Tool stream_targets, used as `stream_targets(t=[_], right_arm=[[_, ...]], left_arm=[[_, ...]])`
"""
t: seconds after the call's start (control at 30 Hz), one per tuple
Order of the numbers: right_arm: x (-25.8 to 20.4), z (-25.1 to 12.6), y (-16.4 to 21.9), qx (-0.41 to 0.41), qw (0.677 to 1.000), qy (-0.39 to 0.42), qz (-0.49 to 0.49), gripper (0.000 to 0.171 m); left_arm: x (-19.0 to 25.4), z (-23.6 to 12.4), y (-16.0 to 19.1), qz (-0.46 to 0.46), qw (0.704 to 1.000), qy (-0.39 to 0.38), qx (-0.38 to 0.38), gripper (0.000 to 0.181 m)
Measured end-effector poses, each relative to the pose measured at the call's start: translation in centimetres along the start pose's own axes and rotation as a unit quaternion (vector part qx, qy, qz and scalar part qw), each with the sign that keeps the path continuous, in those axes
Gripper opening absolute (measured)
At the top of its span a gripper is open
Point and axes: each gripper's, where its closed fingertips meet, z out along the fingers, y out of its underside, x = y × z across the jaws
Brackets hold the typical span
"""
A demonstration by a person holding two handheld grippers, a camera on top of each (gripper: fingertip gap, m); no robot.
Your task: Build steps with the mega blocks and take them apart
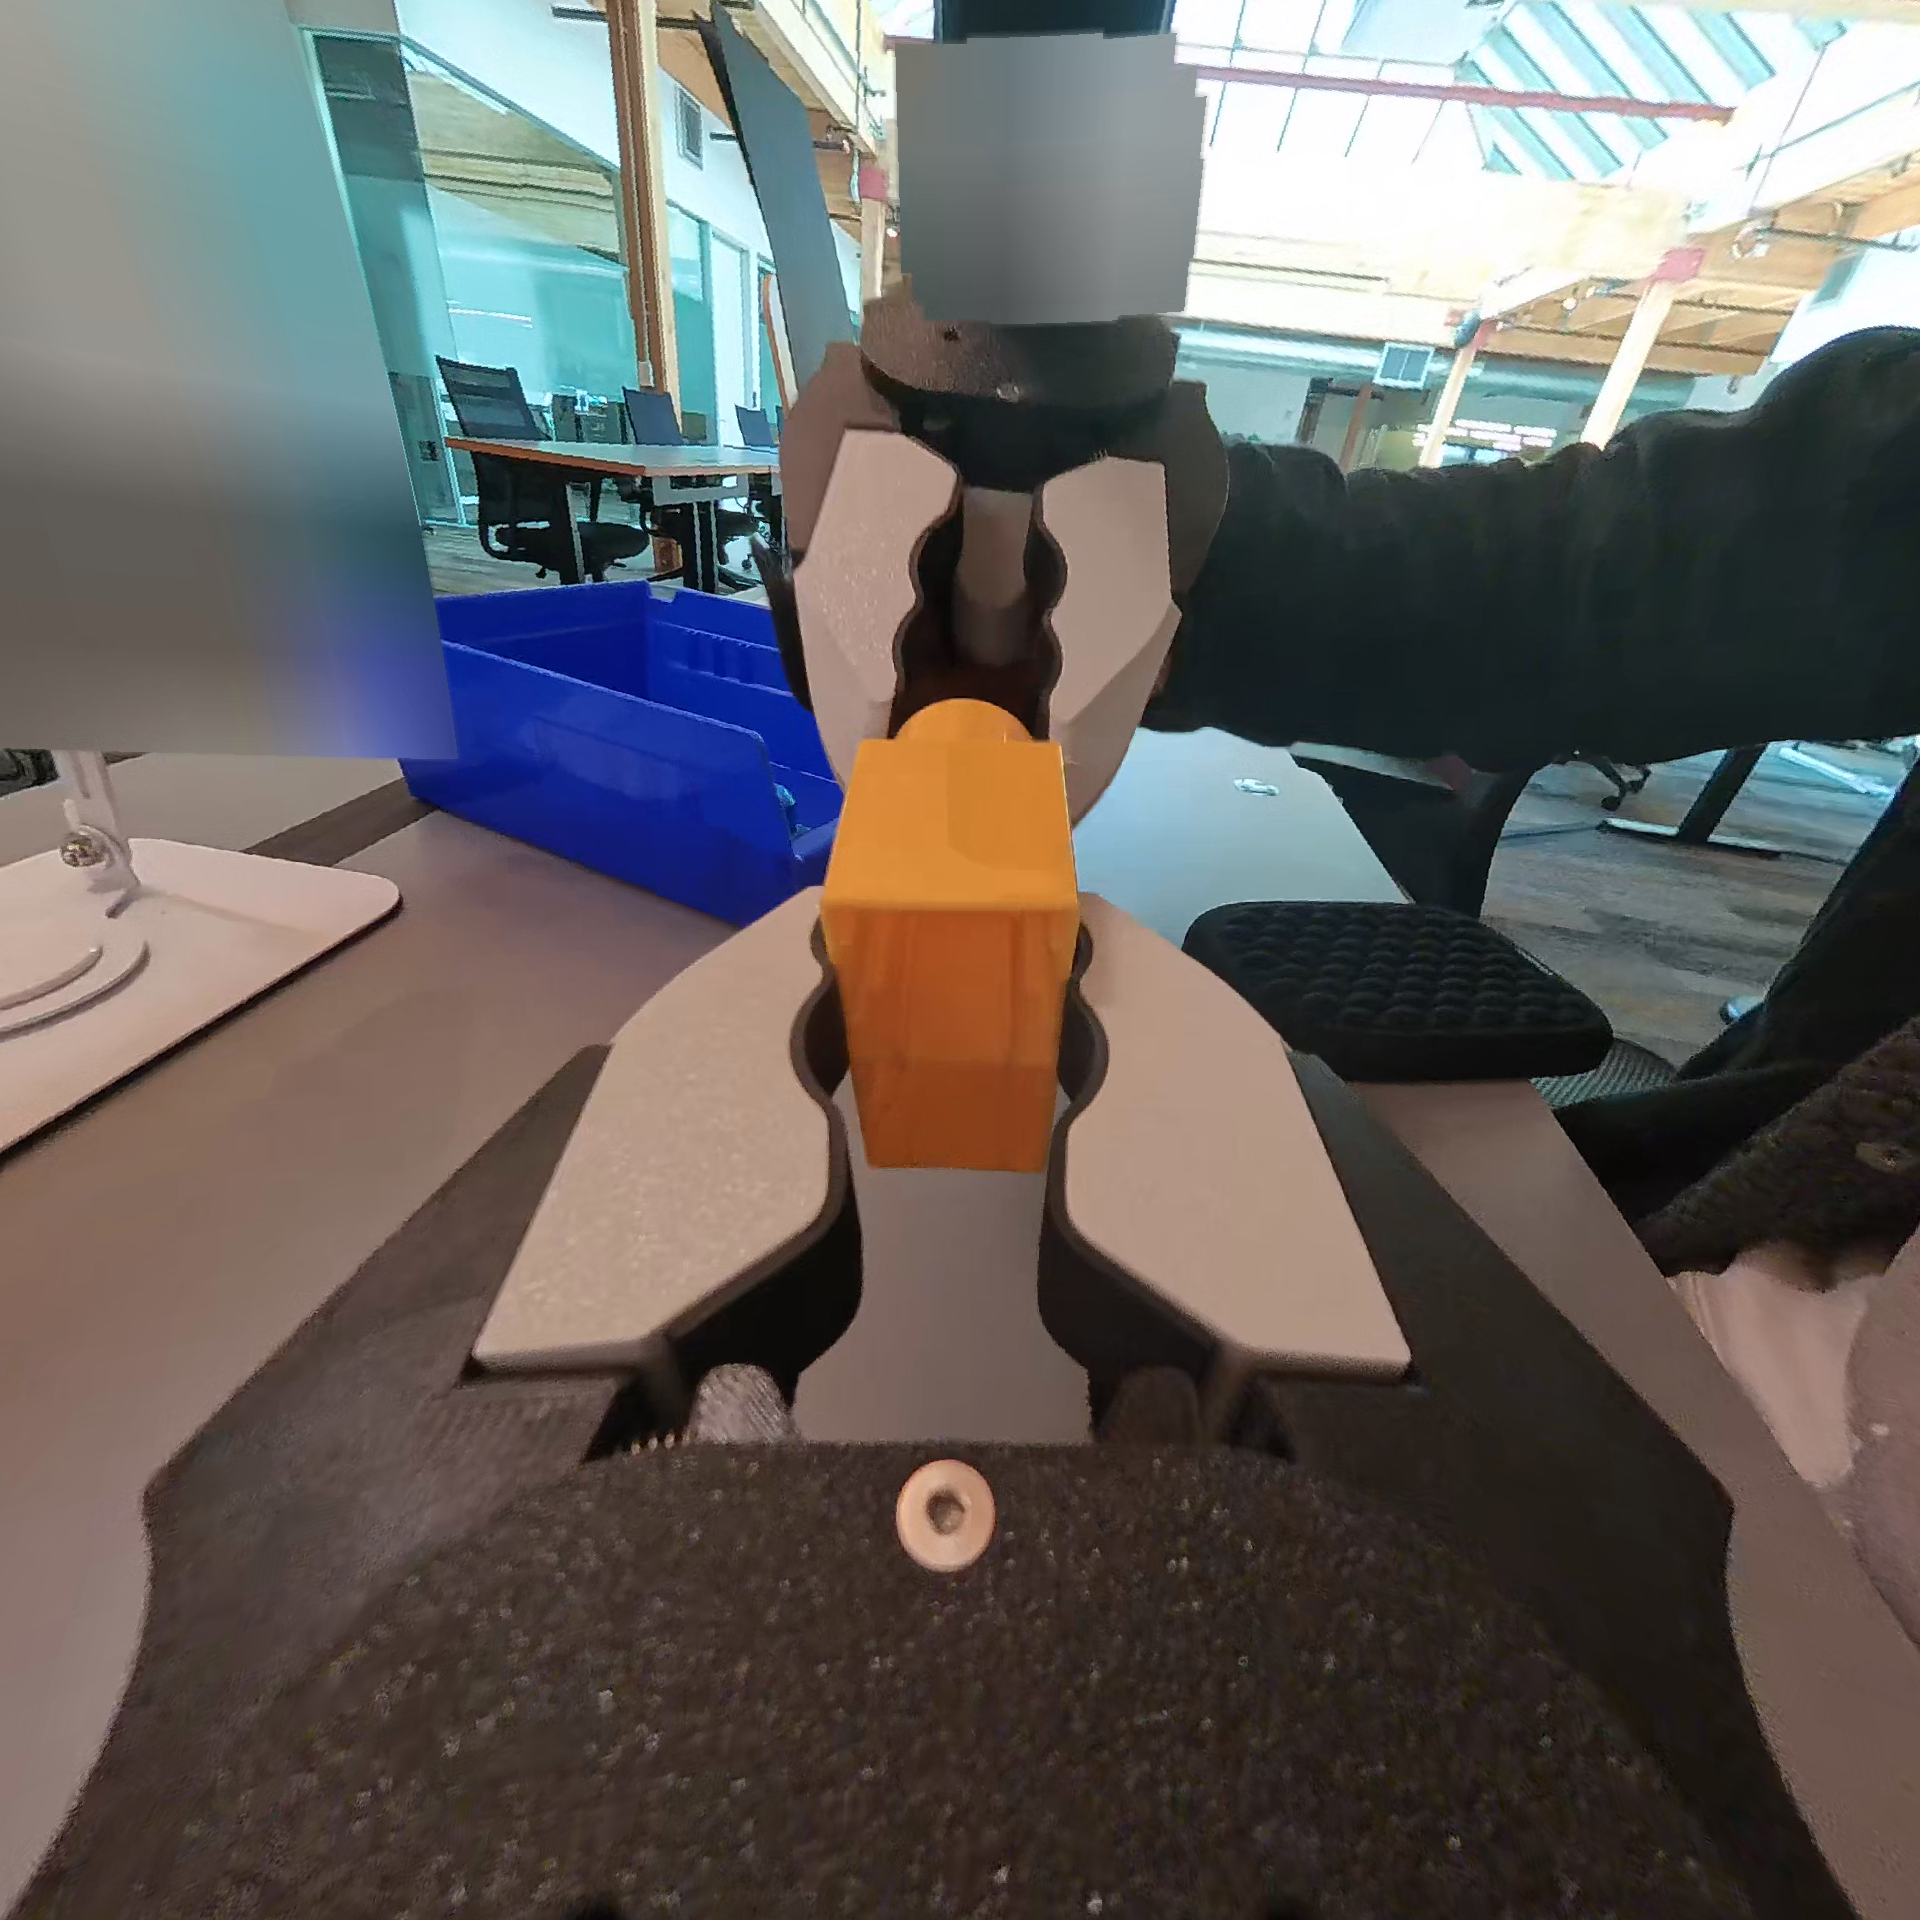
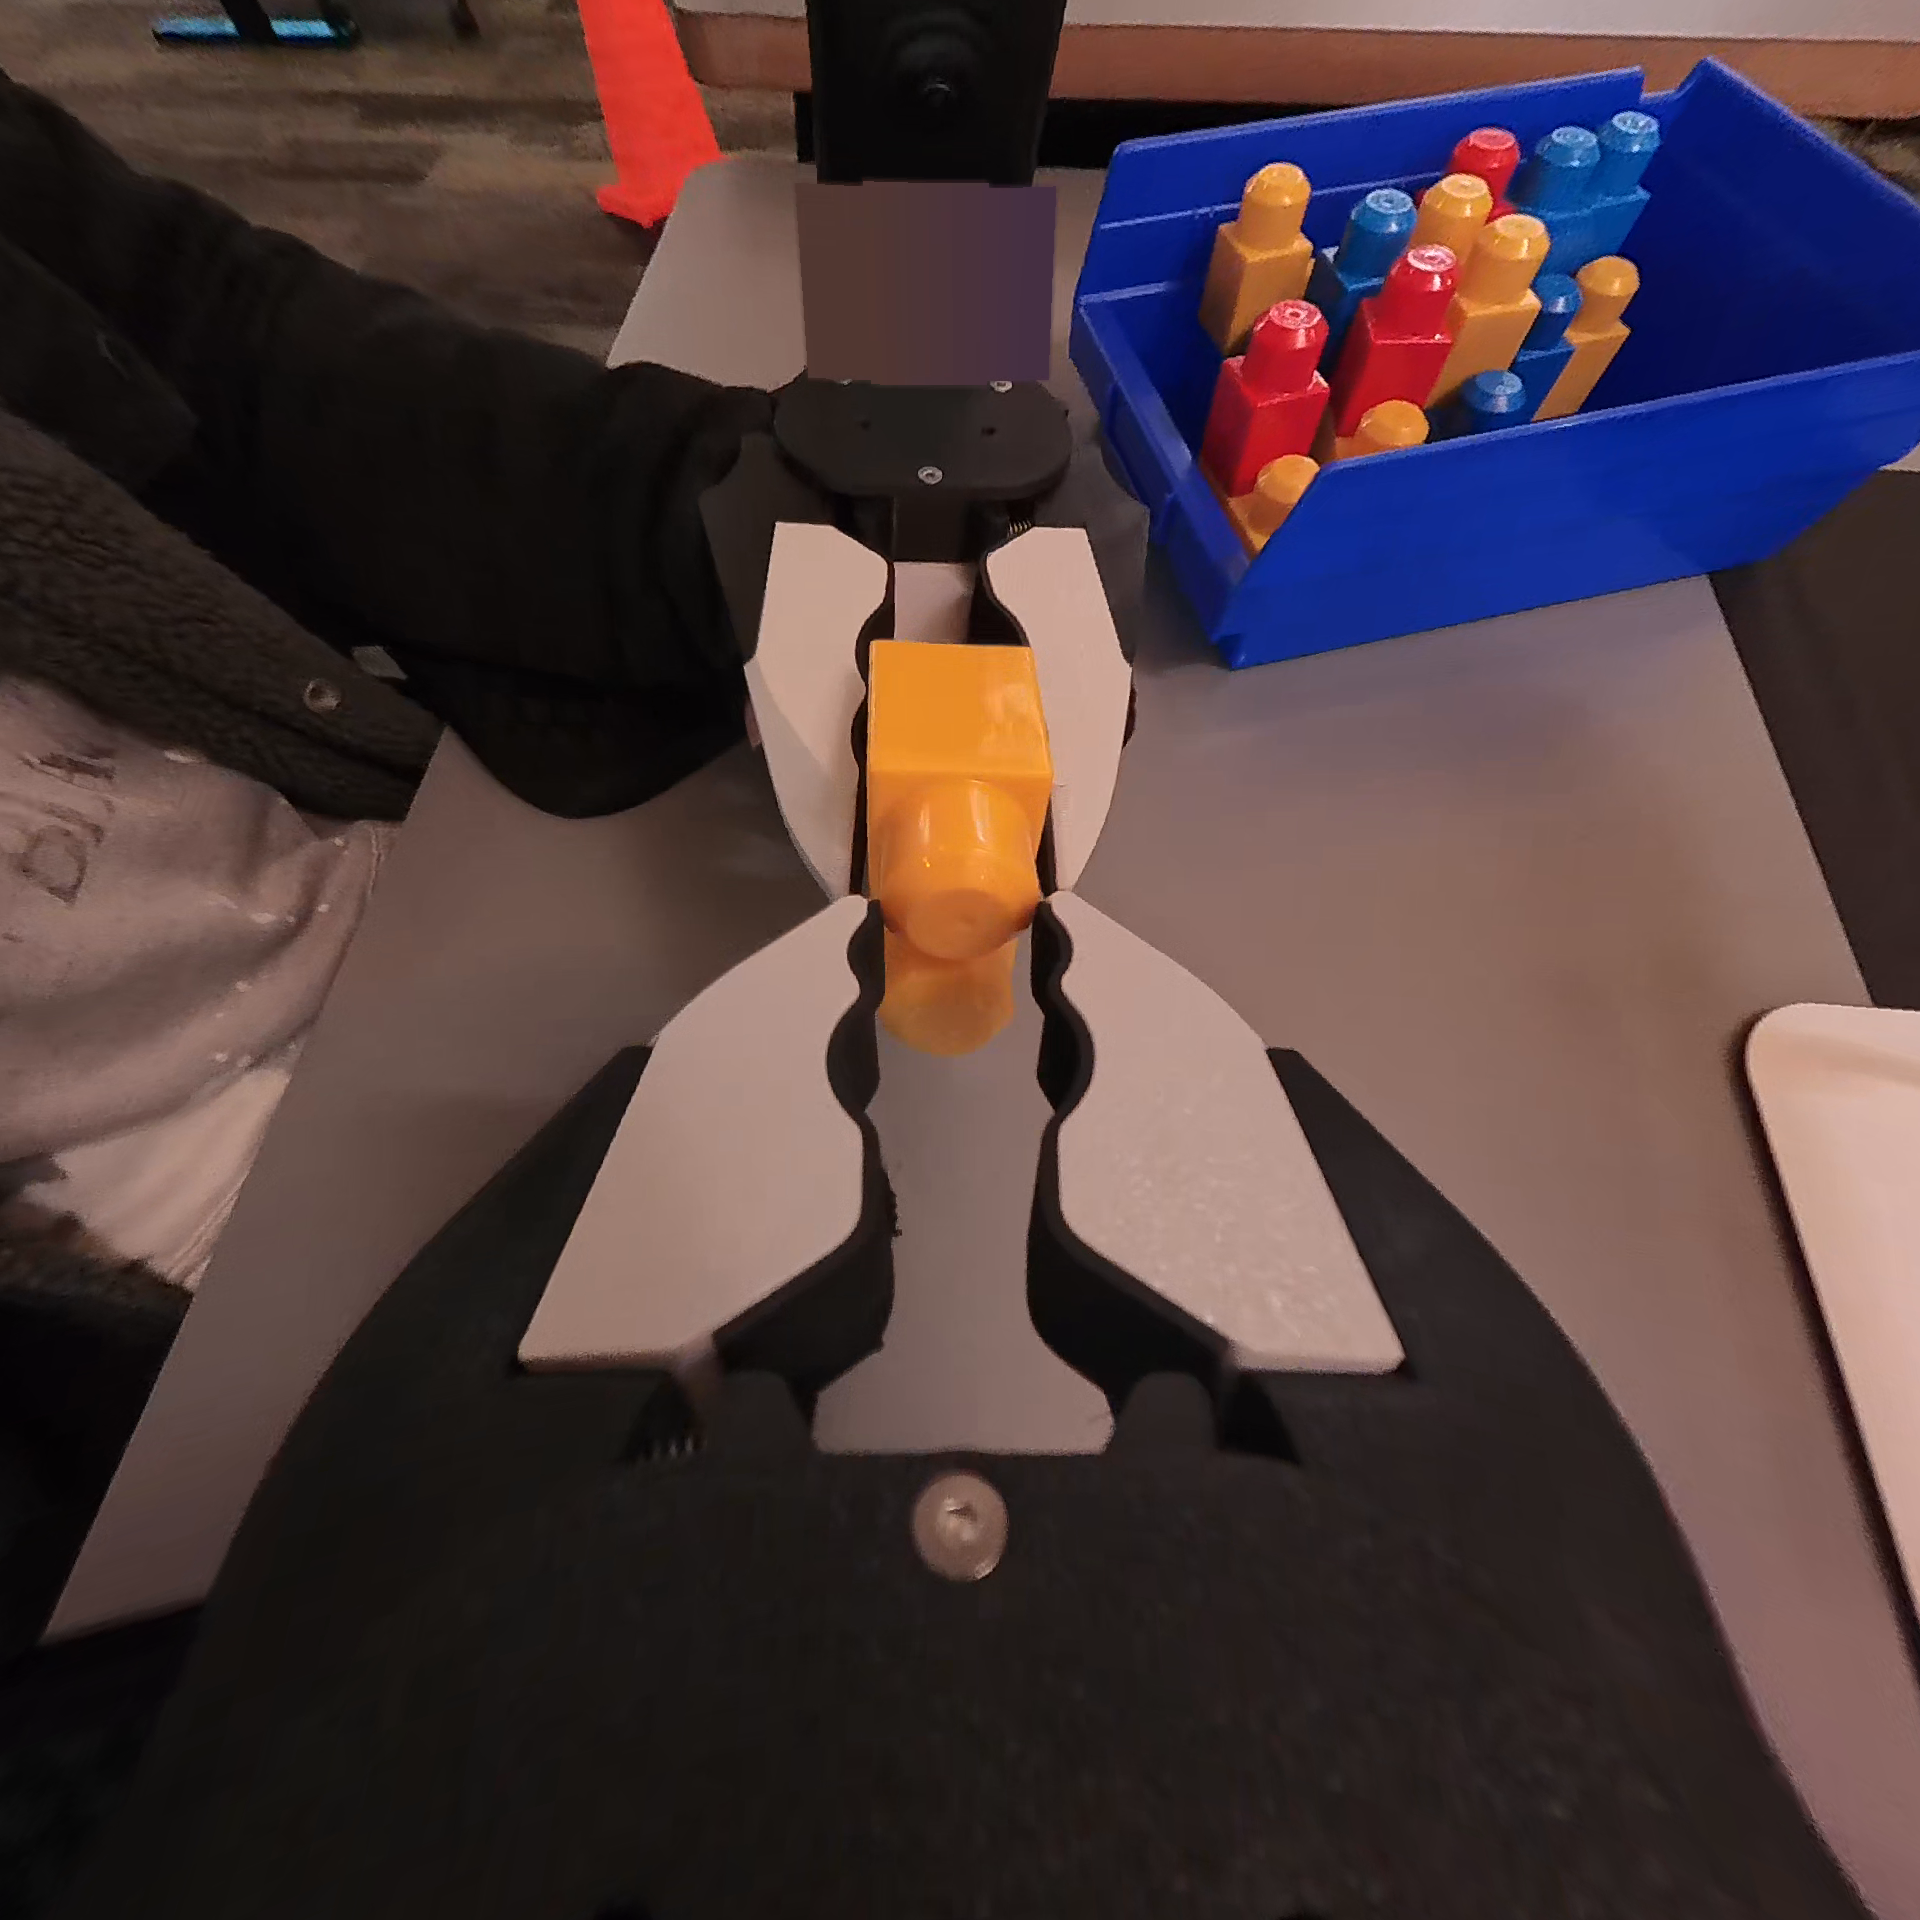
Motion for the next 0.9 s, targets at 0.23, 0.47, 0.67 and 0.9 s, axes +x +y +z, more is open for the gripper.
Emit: stream_targets(t=[0.23,0.47,0.67,0.9], right_arm=[[4.0,-8.6,-1.0,-0.059,0.994,0.083,-0.024,0.027],[14.1,-21.5,4.8,-0.262,0.933,0.244,0.027,0.027],[19.5,-25.7,13.3,-0.405,0.867,0.279,0.086,0.027],[23.4,-24.1,21.2,-0.509,0.82,0.246,0.093,0.027]], left_arm=[[-2.0,-1.0,-0.6,0.01,0.998,-0.06,0.014,0.04],[-4.4,-1.7,-0.6,0.039,0.988,-0.148,0.01,0.019],[-6.3,-3.1,-1.3,0.068,0.971,-0.228,0.025,0.002],[-7.5,-3.4,-0.2,0.088,0.962,-0.258,-0.005,0.0]])
